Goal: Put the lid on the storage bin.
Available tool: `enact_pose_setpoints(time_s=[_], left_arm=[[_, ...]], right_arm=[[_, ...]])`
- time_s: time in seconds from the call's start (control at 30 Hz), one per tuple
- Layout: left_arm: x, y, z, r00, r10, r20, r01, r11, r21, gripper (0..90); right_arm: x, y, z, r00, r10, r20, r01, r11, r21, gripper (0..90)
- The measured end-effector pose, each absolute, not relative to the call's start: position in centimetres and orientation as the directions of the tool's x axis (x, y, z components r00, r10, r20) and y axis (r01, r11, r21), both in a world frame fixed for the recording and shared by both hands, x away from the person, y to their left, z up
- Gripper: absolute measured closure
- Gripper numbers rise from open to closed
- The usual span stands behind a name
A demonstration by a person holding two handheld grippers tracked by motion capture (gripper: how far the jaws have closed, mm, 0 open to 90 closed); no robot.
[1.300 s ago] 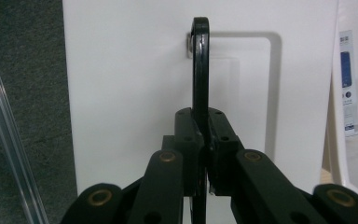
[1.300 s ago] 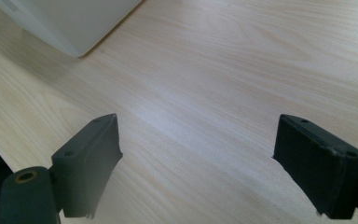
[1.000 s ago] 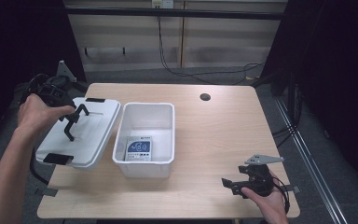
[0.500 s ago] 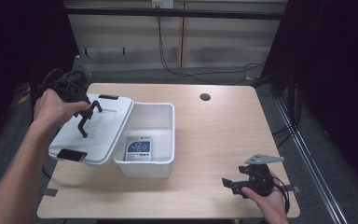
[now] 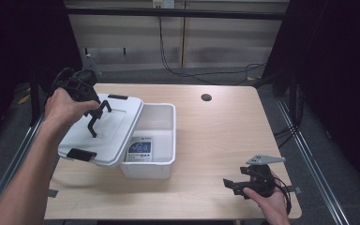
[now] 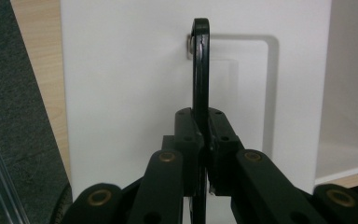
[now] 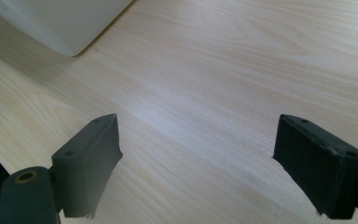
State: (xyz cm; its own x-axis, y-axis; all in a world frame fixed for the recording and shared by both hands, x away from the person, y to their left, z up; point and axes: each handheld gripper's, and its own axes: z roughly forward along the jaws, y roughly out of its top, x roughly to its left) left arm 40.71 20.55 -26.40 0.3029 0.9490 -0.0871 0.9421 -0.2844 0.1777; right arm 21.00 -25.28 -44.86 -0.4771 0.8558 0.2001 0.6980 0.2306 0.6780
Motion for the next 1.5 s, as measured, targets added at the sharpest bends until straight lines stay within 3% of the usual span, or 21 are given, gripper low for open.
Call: enact_pose_setpoints(time_s=[0.27, 0.87, 1.5], left_arm=[[40.7, 19.5, -26.4, 0.278, 0.954, -0.116, 0.948, -0.253, 0.192, 84.8], [41.0, 18.4, -26.5, 0.118, 0.974, -0.193, 0.979, -0.082, 0.185, 84.6], [40.7, 15.2, -26.2, 0.13, 0.974, -0.188, 0.98, -0.097, 0.176, 84.7]], right_arm=[[21.0, -25.3, -44.9, -0.473, 0.857, 0.204, 0.701, 0.227, 0.676, 14.0], [21.0, -25.4, -44.9, -0.465, 0.861, 0.204, 0.707, 0.223, 0.671, 14.0], [21.1, -25.4, -44.9, -0.456, 0.866, 0.204, 0.712, 0.217, 0.668, 14.0]])
